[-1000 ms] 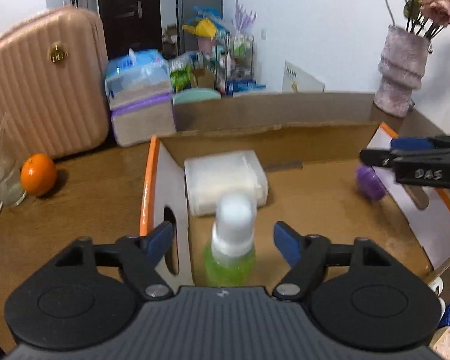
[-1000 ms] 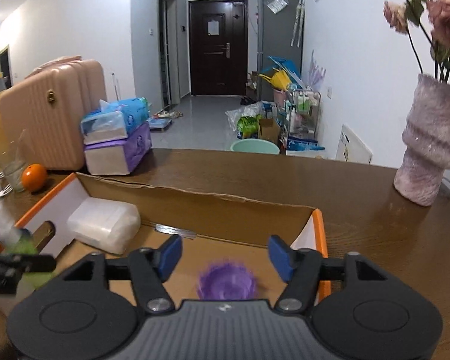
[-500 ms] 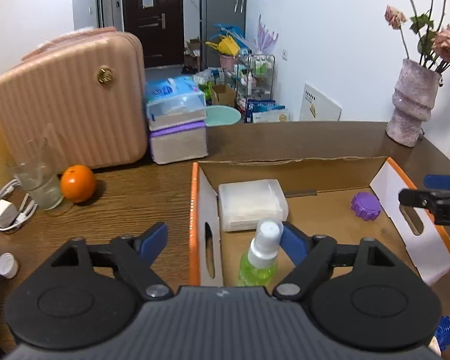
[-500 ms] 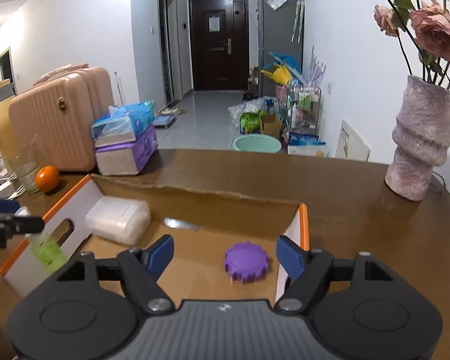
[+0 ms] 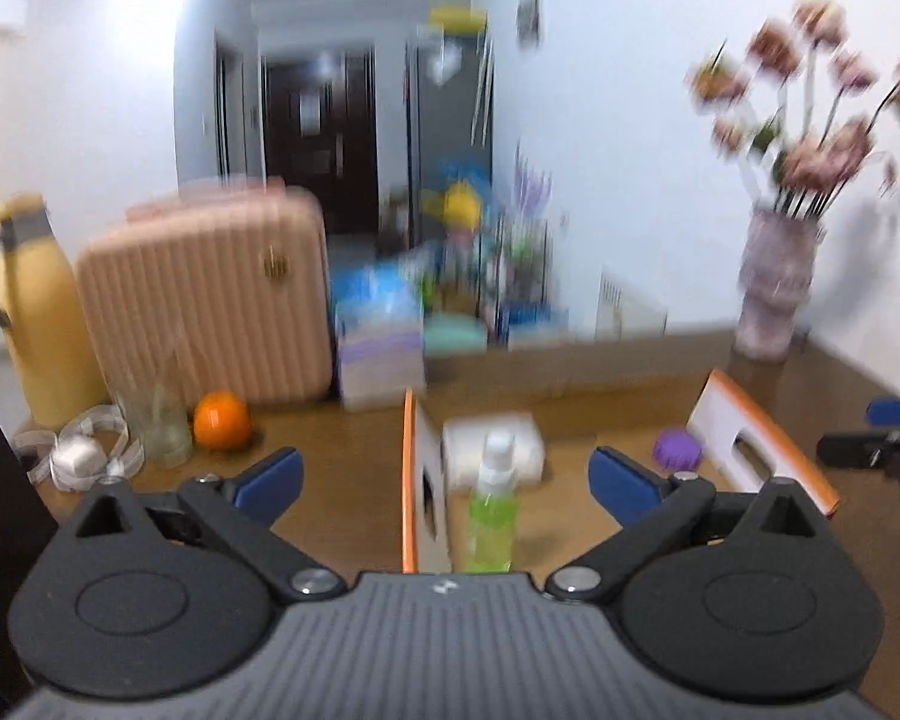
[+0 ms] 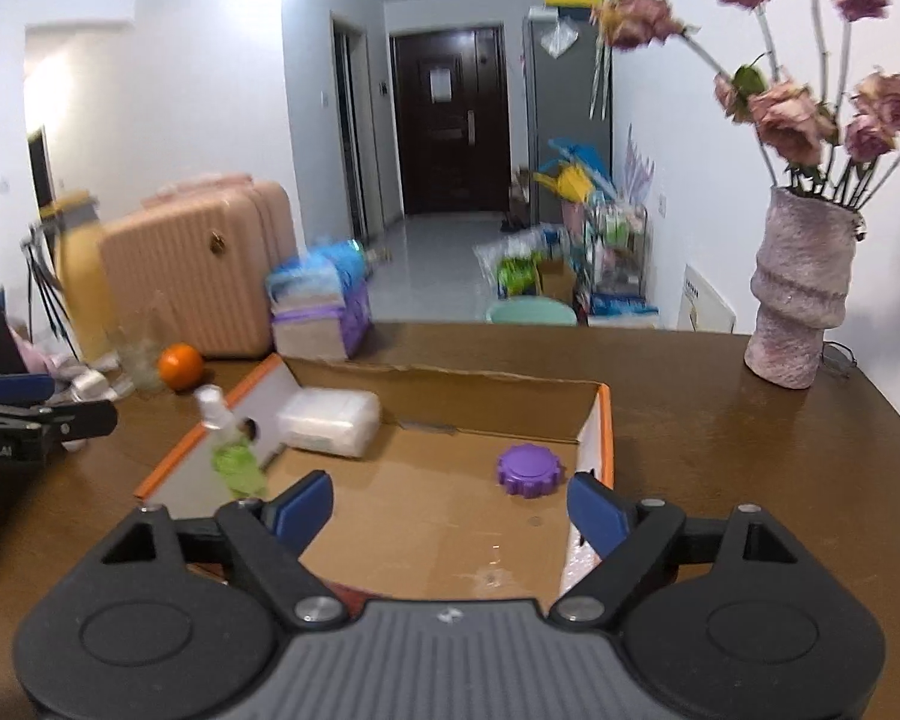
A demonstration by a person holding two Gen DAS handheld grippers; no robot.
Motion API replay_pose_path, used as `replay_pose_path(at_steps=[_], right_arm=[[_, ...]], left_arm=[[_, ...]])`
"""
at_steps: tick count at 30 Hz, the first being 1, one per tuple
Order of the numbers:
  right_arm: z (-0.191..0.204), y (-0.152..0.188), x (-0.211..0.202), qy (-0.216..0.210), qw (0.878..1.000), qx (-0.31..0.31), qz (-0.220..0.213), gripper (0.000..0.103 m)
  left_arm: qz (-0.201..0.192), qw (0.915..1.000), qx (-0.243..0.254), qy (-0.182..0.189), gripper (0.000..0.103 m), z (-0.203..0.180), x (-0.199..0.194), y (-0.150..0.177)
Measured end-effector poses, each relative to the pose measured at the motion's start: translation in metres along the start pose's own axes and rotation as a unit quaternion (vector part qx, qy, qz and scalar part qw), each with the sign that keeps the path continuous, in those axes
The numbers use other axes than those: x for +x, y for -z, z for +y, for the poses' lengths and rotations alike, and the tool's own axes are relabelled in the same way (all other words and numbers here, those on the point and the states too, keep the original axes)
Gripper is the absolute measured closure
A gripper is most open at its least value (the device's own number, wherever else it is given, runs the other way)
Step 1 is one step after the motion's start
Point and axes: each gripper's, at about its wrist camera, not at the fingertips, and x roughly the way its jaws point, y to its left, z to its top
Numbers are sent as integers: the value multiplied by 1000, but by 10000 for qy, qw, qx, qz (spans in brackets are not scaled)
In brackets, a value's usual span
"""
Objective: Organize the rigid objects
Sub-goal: 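Withdraw both open tools from the box back toward the table objects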
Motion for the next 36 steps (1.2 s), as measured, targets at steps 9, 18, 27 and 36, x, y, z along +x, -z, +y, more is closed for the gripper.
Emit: replay_pose_path(at_steps=[9, 18, 27, 36], right_arm=[[27, 57, -57, 221, 9892, -229, -1428, 5], [35, 80, -79, 228, 9882, -32, -1515, 5], [52, 125, -119, 219, 9882, -18, -1517, 5], [75, 191, -181, 36, 9898, -62, -1424, 1]], left_arm=[[-1104, 9933, -312, 149, 0, -12, -58, 47], [-1263, 9919, -95, 74, 0, -16, -96, 72], [-1370, 9903, -177, 163, 0, -13, -141, 105], [-975, 9950, 122, 182, 0, -7, -201, 162]])
